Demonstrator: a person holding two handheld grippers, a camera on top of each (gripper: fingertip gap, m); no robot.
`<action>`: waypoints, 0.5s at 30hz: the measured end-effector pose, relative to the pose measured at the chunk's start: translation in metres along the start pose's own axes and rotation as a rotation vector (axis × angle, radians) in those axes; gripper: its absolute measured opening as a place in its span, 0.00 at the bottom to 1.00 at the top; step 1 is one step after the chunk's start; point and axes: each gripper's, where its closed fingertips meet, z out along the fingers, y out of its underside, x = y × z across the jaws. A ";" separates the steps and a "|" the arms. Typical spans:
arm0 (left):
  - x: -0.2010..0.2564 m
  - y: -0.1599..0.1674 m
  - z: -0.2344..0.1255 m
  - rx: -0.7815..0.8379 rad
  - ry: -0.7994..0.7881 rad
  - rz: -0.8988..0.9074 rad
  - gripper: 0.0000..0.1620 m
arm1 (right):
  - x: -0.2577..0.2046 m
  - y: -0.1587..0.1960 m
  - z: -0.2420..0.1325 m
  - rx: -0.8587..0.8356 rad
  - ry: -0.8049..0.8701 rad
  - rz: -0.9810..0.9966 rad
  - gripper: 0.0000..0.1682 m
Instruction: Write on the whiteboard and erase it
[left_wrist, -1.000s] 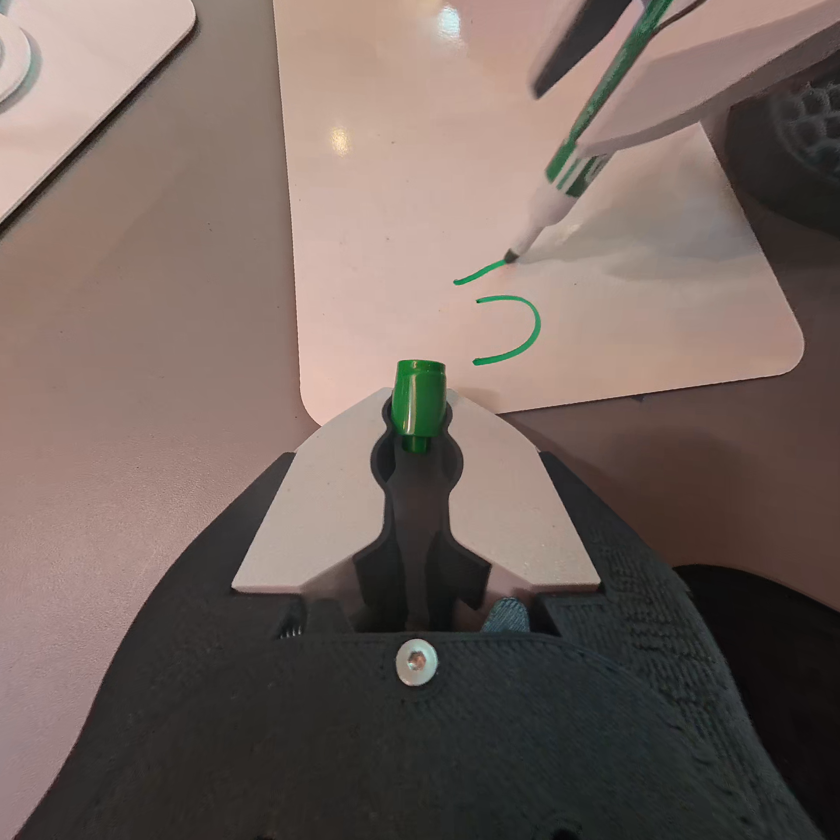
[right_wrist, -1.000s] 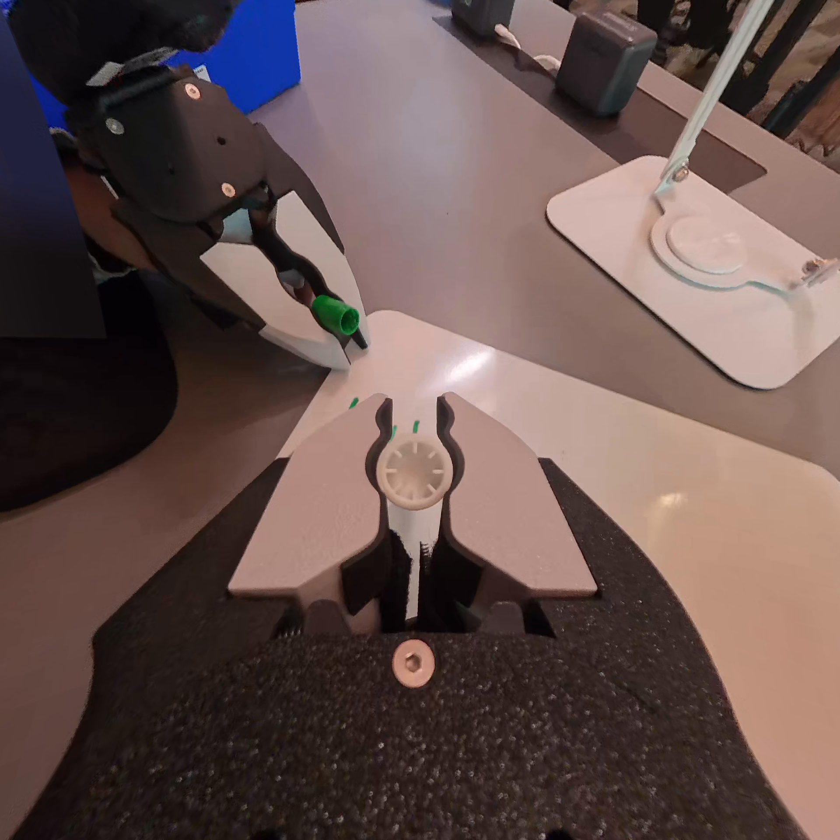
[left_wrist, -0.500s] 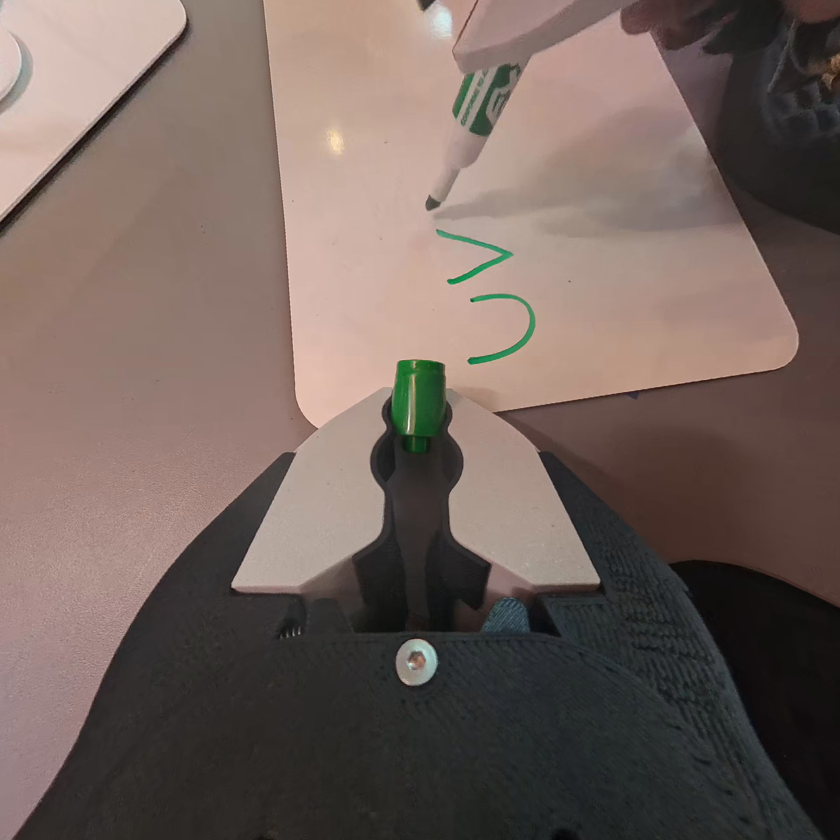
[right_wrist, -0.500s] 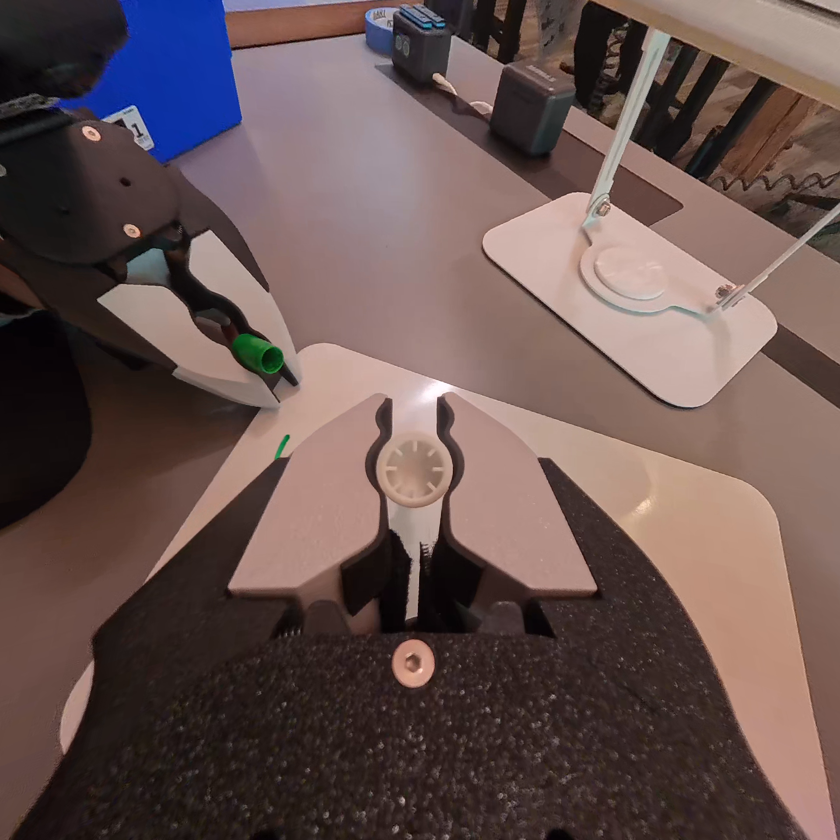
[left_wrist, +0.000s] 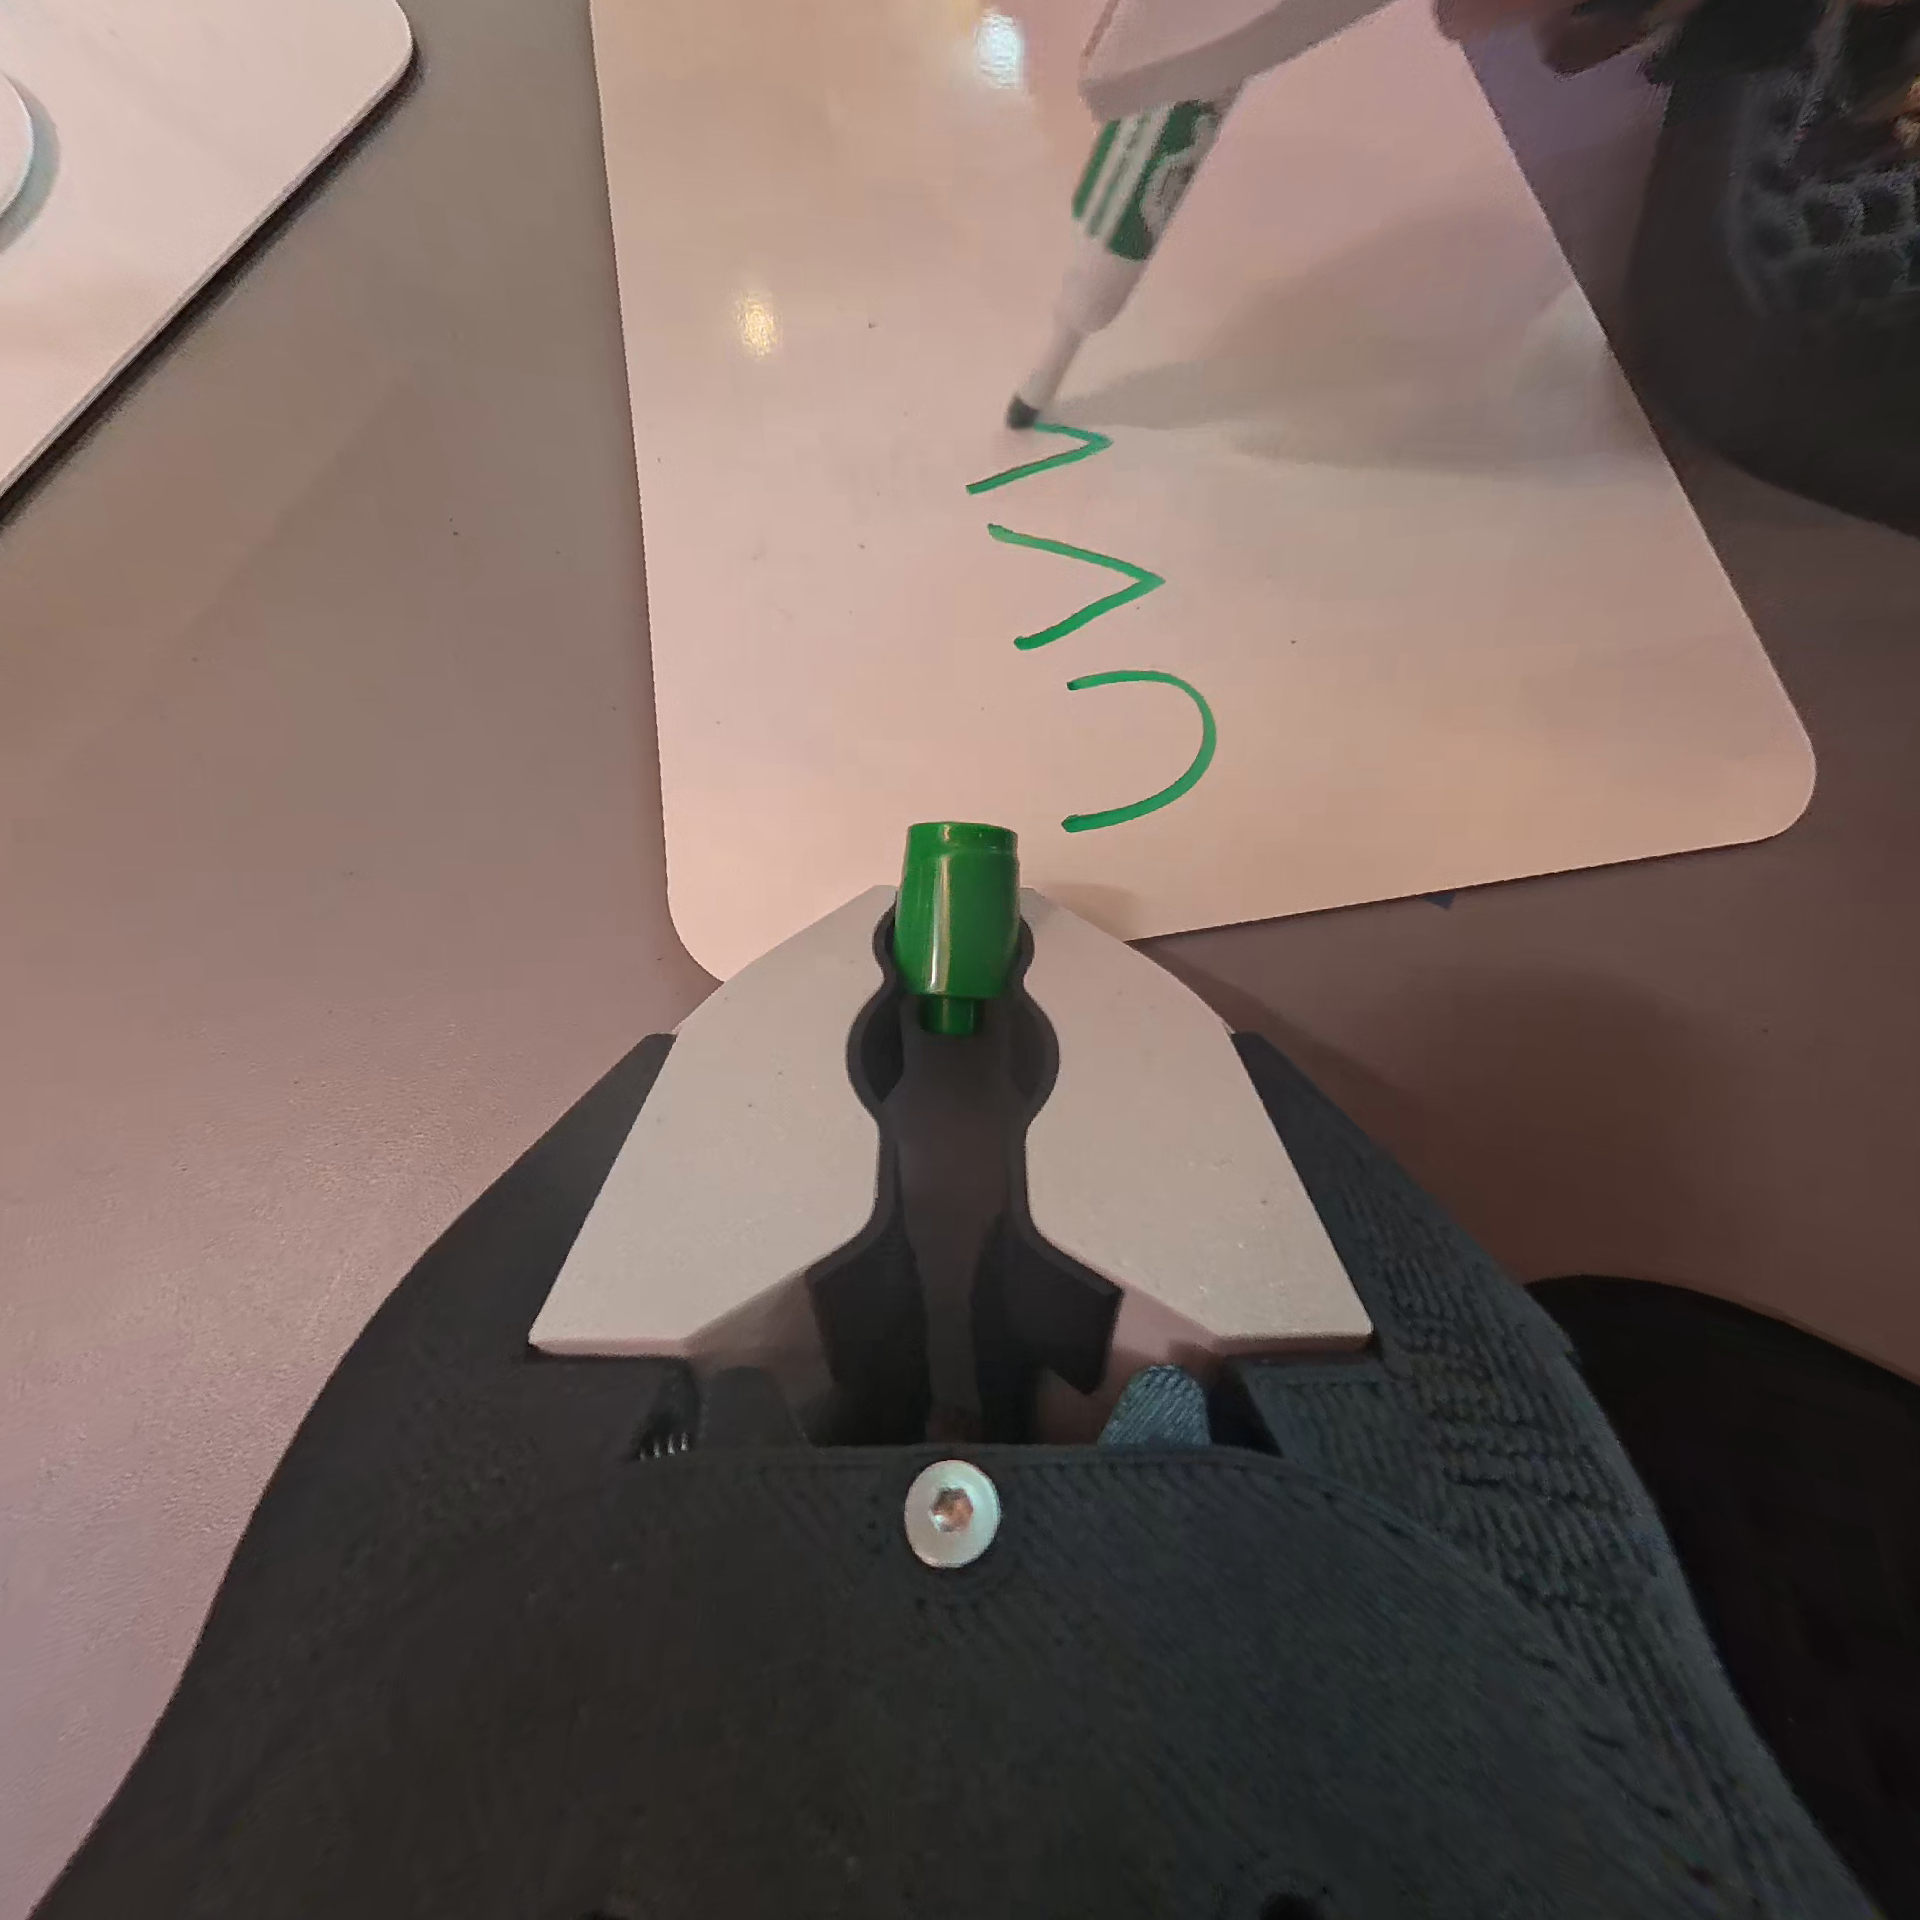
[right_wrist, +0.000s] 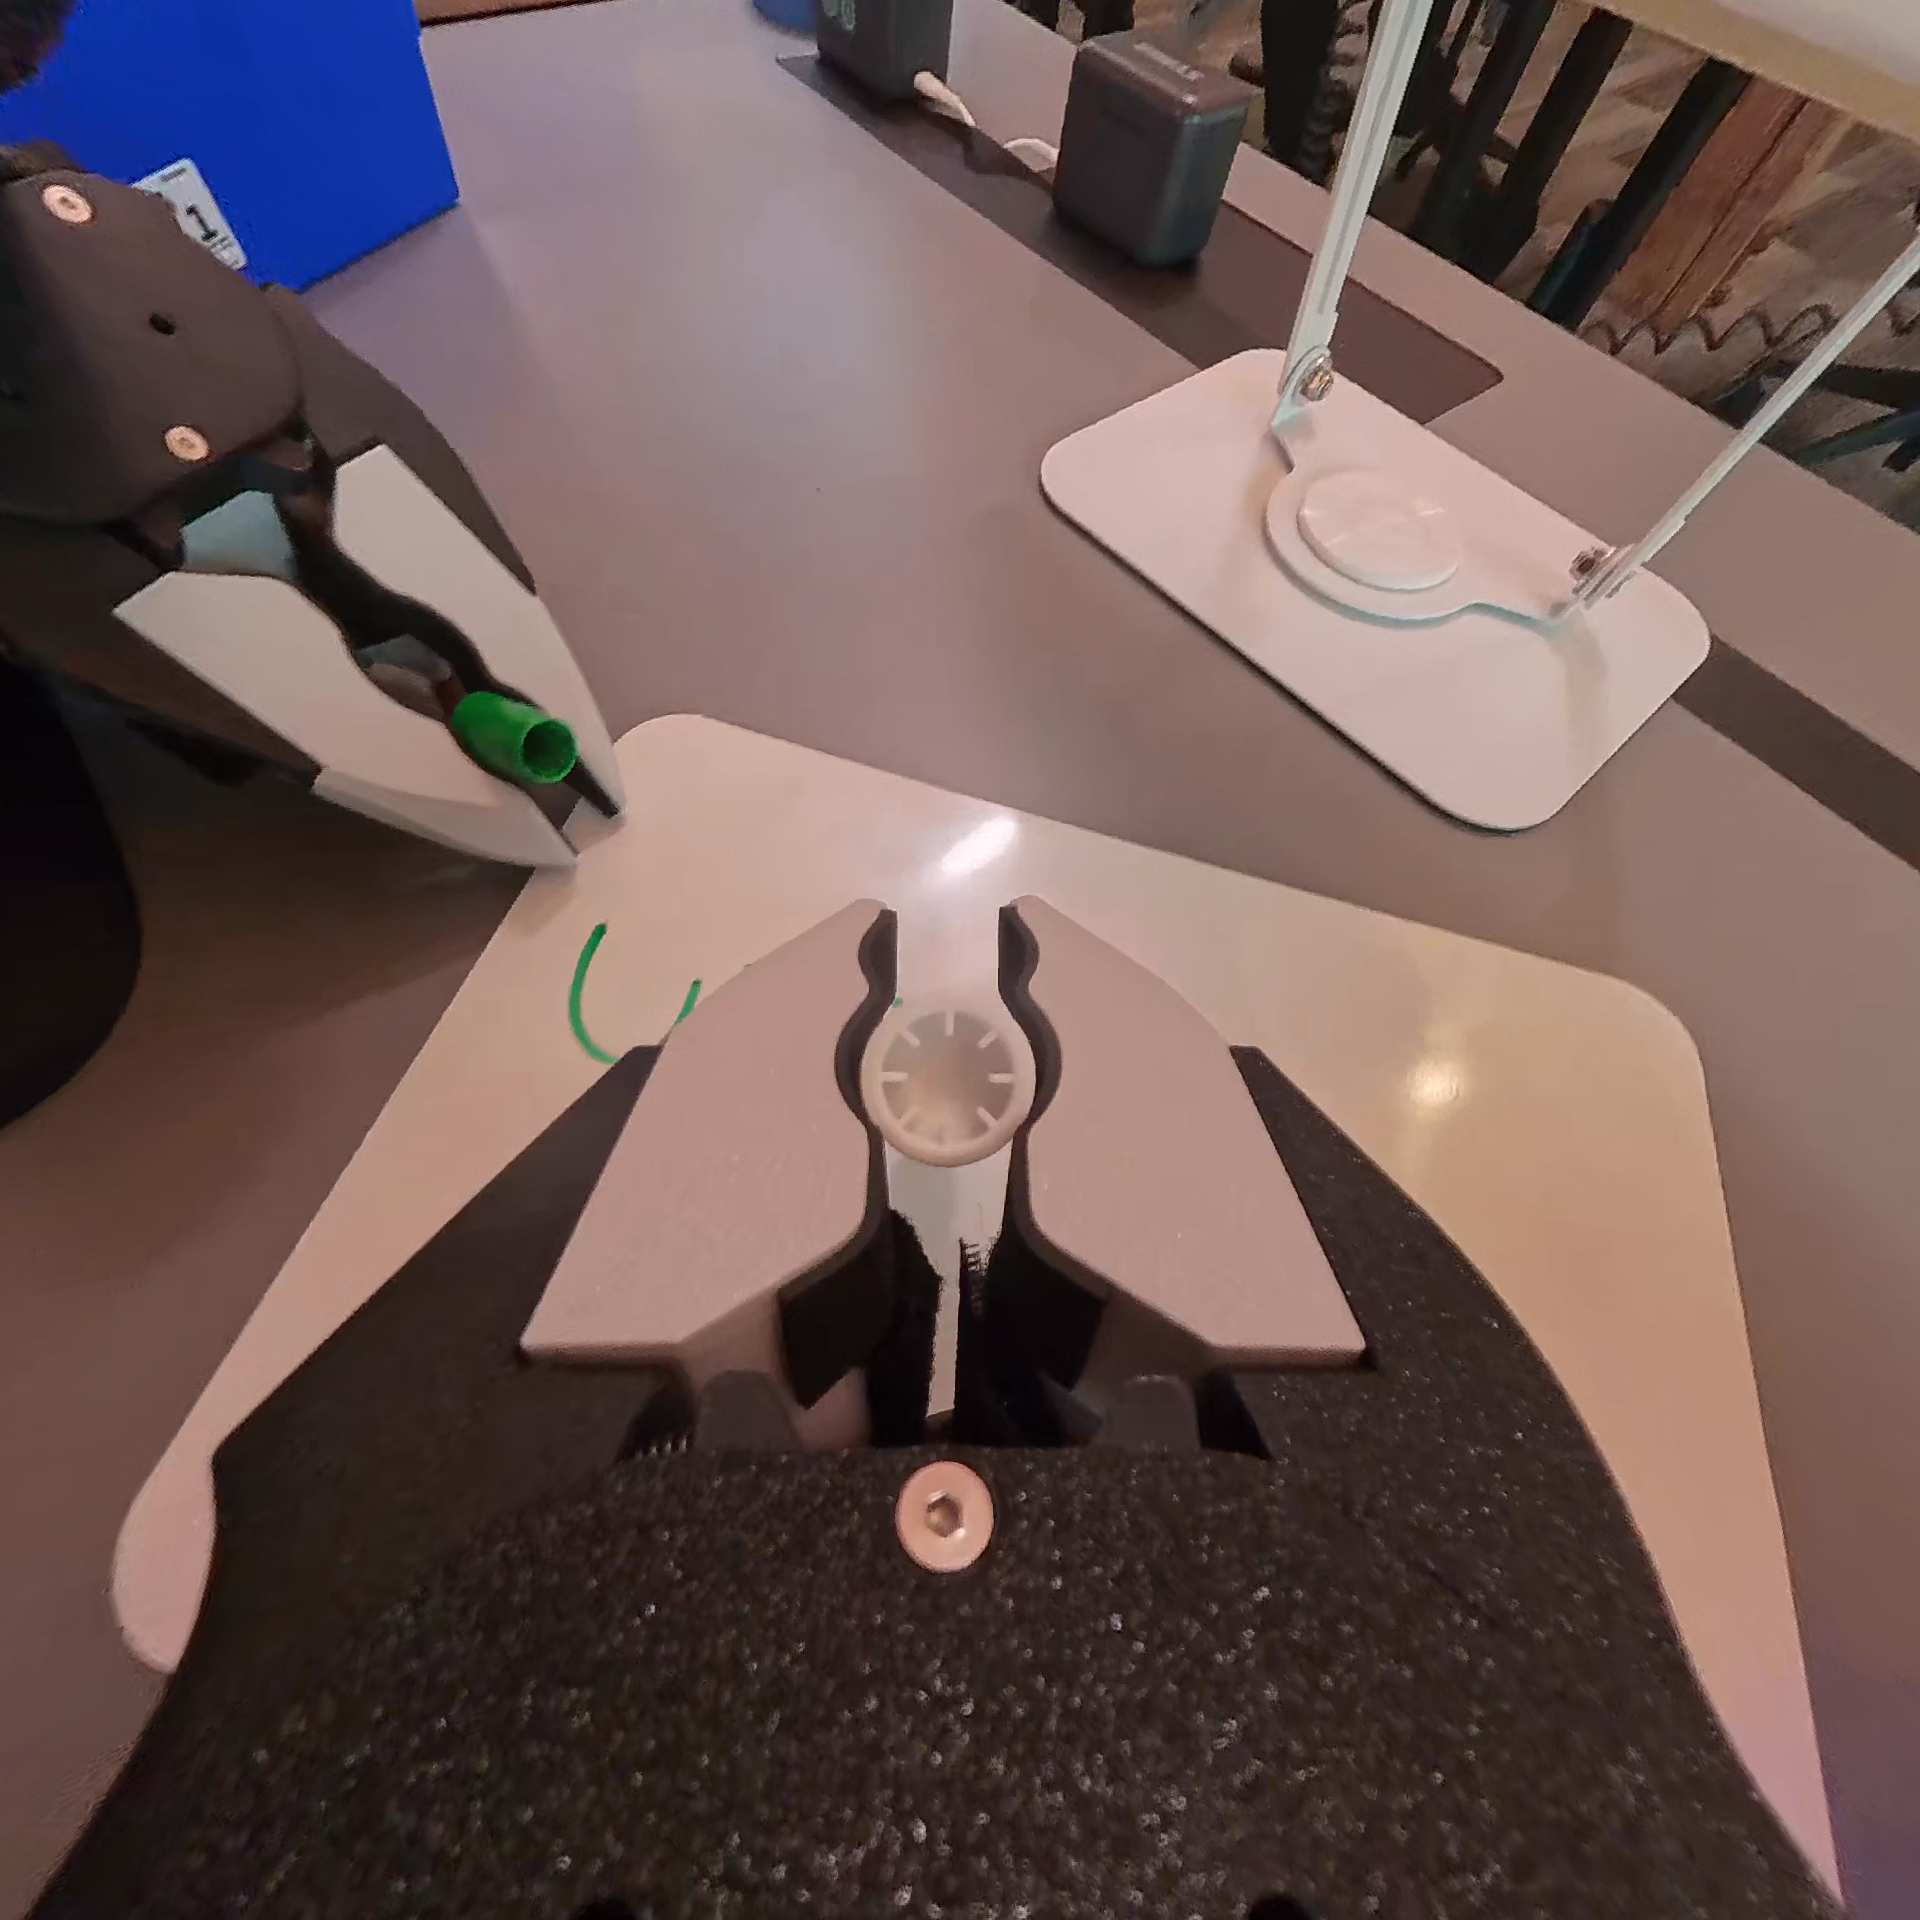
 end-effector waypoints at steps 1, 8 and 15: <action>0.000 0.000 0.000 0.000 0.000 -0.001 0.10 | 0.002 -0.001 0.003 0.003 -0.001 0.001 0.12; 0.000 0.000 0.000 0.000 0.000 0.002 0.10 | 0.009 0.011 -0.015 -0.057 0.017 0.022 0.12; 0.001 0.000 0.000 0.000 0.002 0.002 0.10 | 0.037 -0.007 0.006 0.021 0.040 0.034 0.11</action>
